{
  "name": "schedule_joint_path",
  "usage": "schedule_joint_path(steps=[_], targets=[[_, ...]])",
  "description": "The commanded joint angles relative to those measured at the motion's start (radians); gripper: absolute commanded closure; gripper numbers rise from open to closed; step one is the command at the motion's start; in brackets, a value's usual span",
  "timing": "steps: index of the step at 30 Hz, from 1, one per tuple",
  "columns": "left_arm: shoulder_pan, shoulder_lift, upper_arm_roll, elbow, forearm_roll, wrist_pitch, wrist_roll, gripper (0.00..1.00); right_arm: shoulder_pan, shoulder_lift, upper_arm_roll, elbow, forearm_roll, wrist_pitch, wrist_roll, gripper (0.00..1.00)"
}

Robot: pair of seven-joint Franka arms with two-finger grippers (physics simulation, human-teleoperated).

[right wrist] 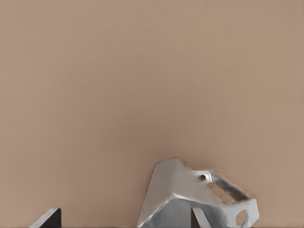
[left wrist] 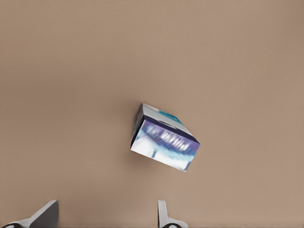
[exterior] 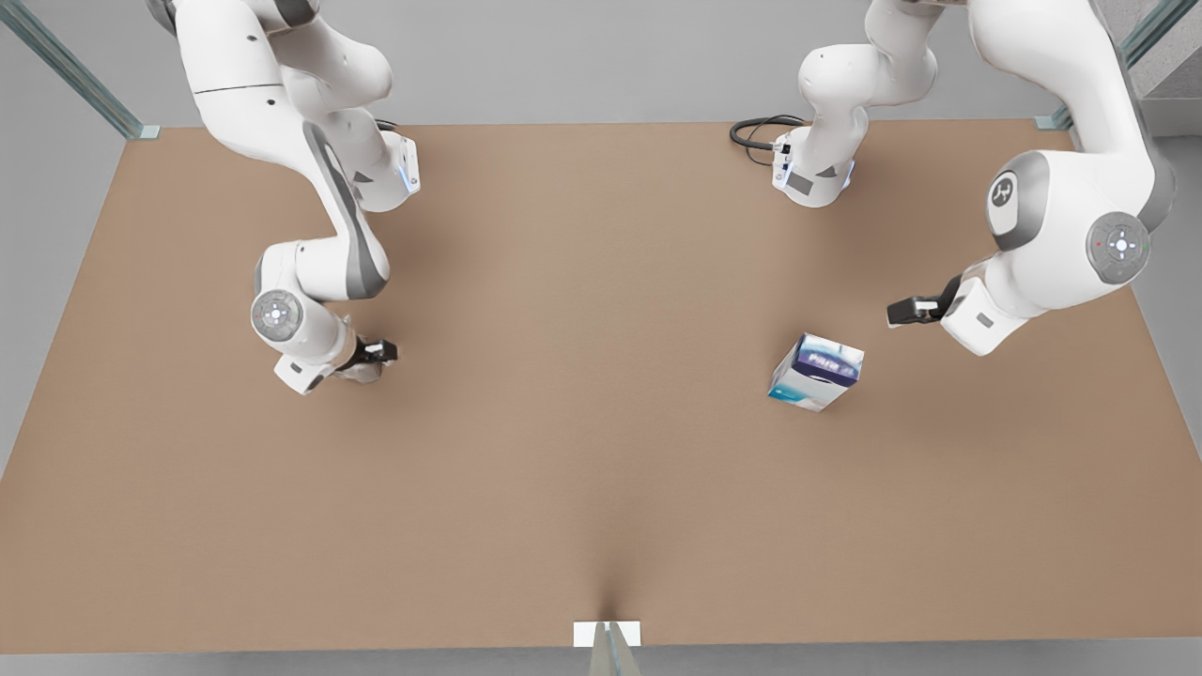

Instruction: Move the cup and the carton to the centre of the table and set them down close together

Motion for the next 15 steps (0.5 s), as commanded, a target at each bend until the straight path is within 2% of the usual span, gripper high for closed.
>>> schedule_joint_path(steps=[1,13,14,15], targets=[[-0.001,-0.001,0.0,0.0,0.001,0.0,0.0,0.0,0.0,0.0,0.0,-0.012,0.0,0.006,0.0,0.0],[-0.001,0.002,0.0,-0.006,0.001,-0.002,0.0,0.0,0.003,0.023,0.0,-0.049,0.023,-0.022,0.08,0.0],[-0.001,0.002,0.0,-0.006,0.001,-0.002,0.0,0.0,0.002,0.023,0.002,-0.05,0.023,-0.037,0.117,0.02],[-0.001,0.002,0.0,-0.006,0.001,-0.002,0.0,0.0,0.003,0.032,0.0,-0.052,0.023,-0.04,0.123,0.12]])
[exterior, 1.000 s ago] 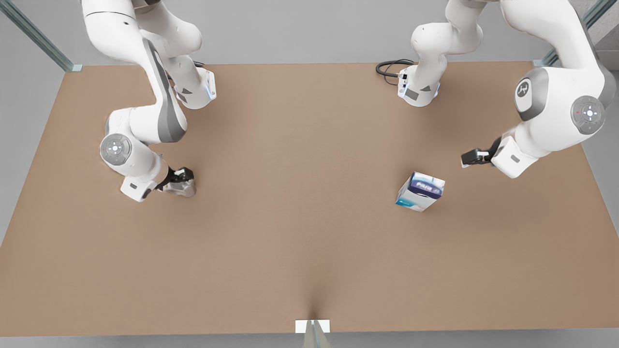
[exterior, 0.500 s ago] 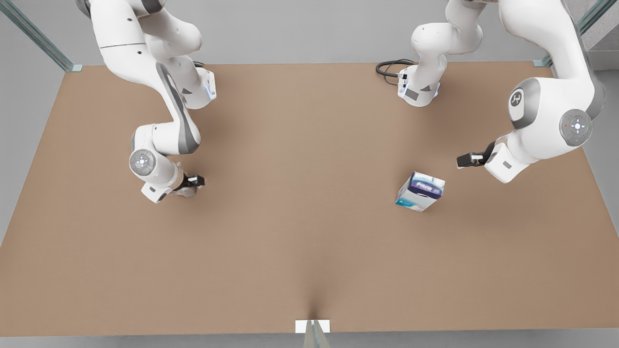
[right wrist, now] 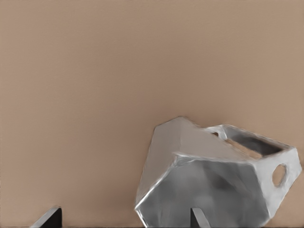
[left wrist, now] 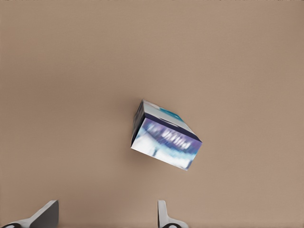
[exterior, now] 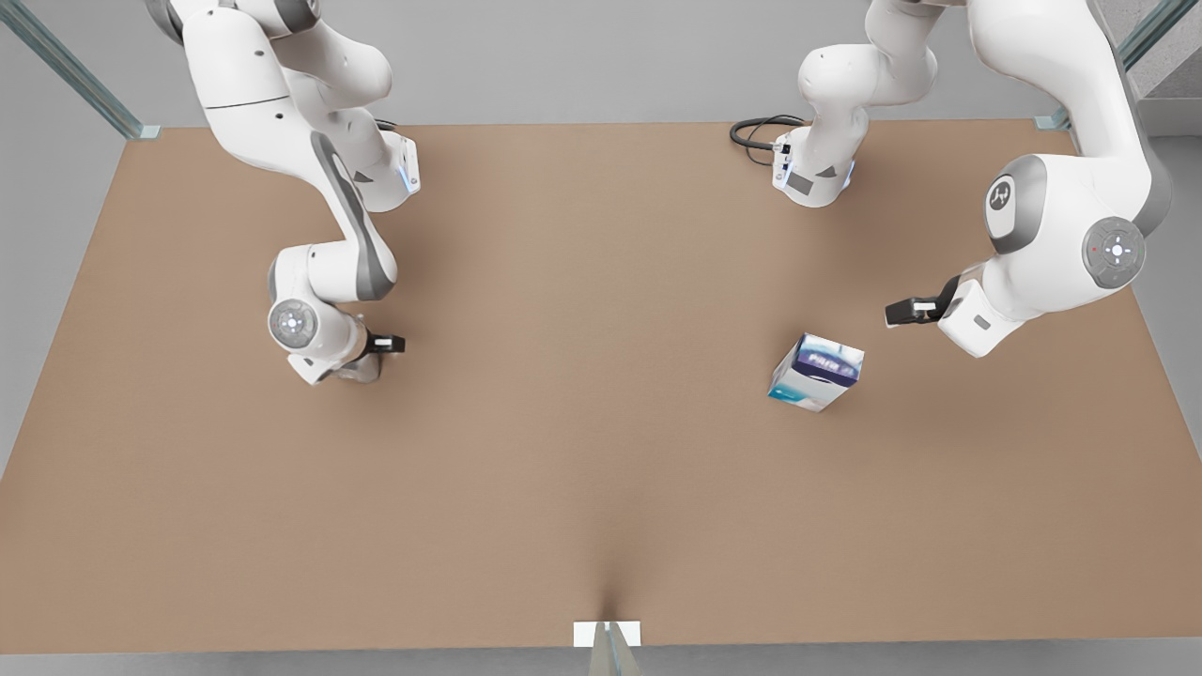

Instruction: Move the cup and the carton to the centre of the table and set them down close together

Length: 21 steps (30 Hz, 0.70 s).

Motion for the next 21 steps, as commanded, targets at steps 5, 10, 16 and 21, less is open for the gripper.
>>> schedule_joint_path(steps=[5,10,16,21], targets=[[-0.001,0.0,0.0,0.0,-0.001,0.002,0.0,0.0,-0.004,0.035,0.0,-0.001,-0.001,0.008,0.017,0.33],[-0.001,0.001,0.0,0.0,-0.001,0.003,0.0,0.0,-0.008,0.047,-0.003,0.004,-0.017,-0.023,0.043,0.66],[-0.001,0.011,0.018,0.003,-0.001,0.006,0.003,0.0,-0.012,0.061,-0.006,0.02,-0.103,0.005,0.038,0.79],[-0.001,0.011,0.017,0.005,-0.001,0.006,0.003,0.0,-0.019,0.058,-0.006,0.02,-0.106,0.012,0.035,0.79]])
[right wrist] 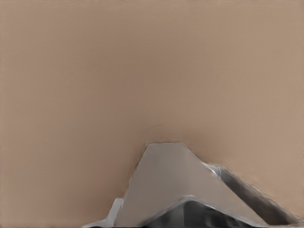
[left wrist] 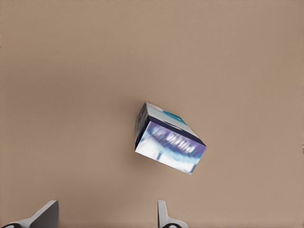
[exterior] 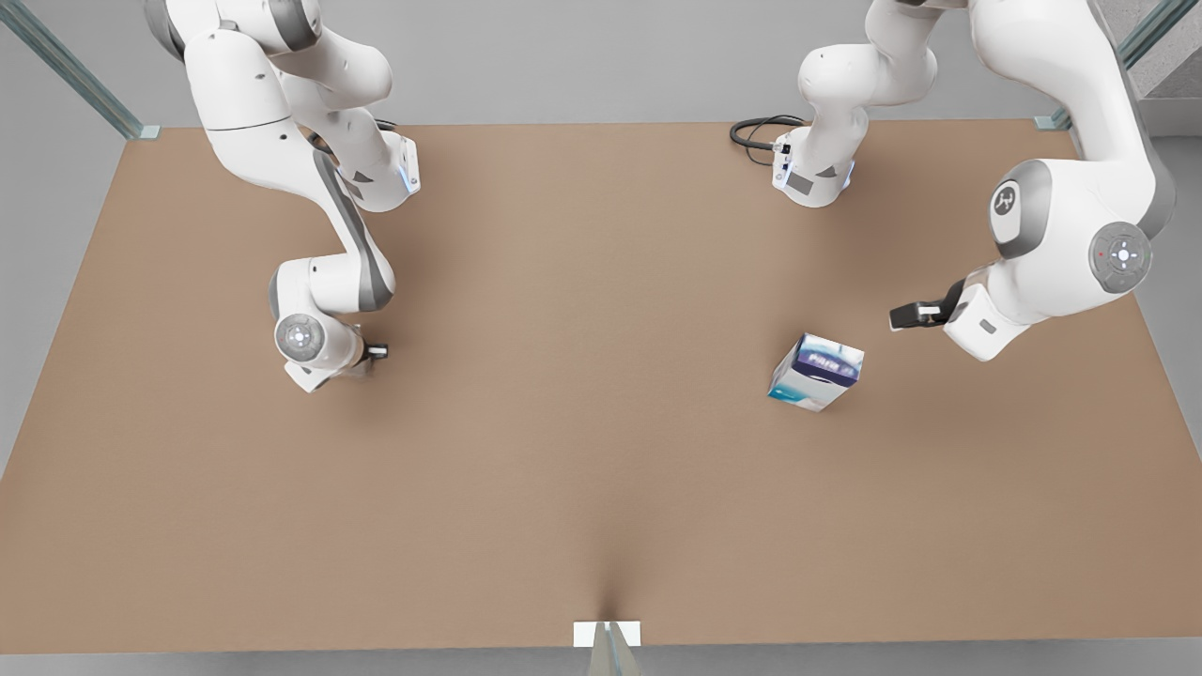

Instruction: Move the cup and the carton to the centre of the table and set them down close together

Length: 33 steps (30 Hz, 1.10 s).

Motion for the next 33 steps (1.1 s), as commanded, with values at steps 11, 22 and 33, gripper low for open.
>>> schedule_joint_path(steps=[11,22,33], targets=[[0.0,-0.02,-0.001,0.025,-0.003,0.069,0.002,0.0,0.02,0.023,0.123,0.358,0.135,-0.214,0.061,0.79],[-0.023,-0.015,-0.014,-0.049,-0.009,0.029,-0.328,0.0,0.399,0.725,0.21,1.383,0.087,-0.449,0.999,0.79],[-0.051,-0.034,-0.067,-0.36,-0.136,0.43,-0.83,0.0,0.514,0.845,0.195,1.493,0.063,-0.387,1.165,0.79]])
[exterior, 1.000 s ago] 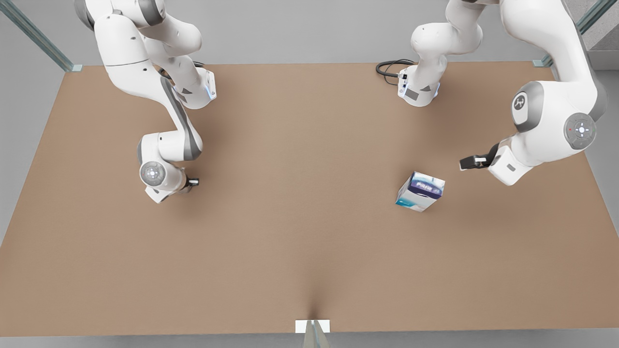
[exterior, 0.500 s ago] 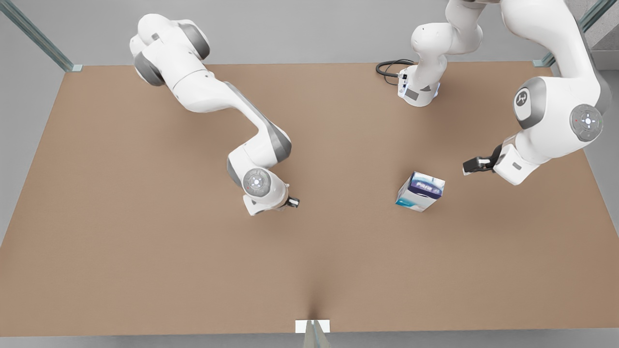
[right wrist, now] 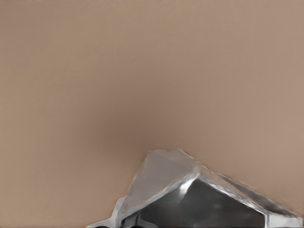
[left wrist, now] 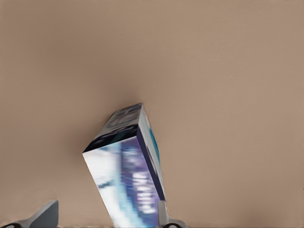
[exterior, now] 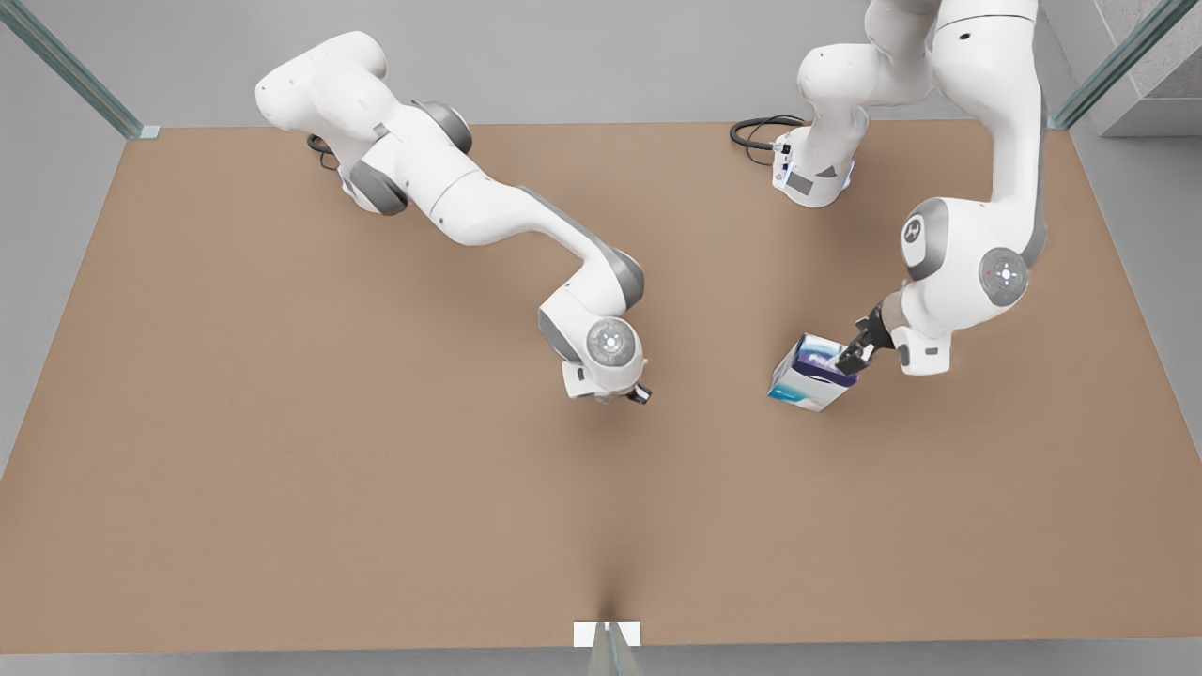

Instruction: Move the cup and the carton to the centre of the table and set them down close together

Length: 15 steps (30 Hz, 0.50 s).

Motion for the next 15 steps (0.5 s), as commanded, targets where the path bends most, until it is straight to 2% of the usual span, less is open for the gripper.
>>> schedule_joint_path(steps=[1,8,12,13,14,15], targets=[[0.001,0.003,0.0,-0.004,-0.011,0.015,-0.004,0.0,0.0,0.001,0.0,-0.001,0.0,-0.001,-0.001,0.79],[-0.007,0.016,-0.002,-0.04,-0.011,0.09,-0.015,0.0,0.029,0.001,-0.021,-0.009,-0.003,0.024,0.002,0.77],[-0.01,0.032,-0.002,-0.051,-0.011,0.107,-0.056,0.0,0.043,0.002,-0.023,-0.029,-0.003,0.041,0.002,0.39],[-0.013,0.041,-0.002,-0.051,-0.011,0.112,-0.056,0.0,0.043,0.001,-0.029,-0.029,-0.005,0.048,0.002,0.12],[-0.016,0.039,-0.002,-0.051,-0.011,0.113,-0.096,0.0,0.043,0.001,-0.029,-0.029,-0.003,0.052,0.002,0.0],[-0.019,0.039,-0.002,-0.051,-0.011,0.113,-0.148,0.0,0.043,0.002,-0.029,-0.029,-0.003,0.052,0.002,0.0]])
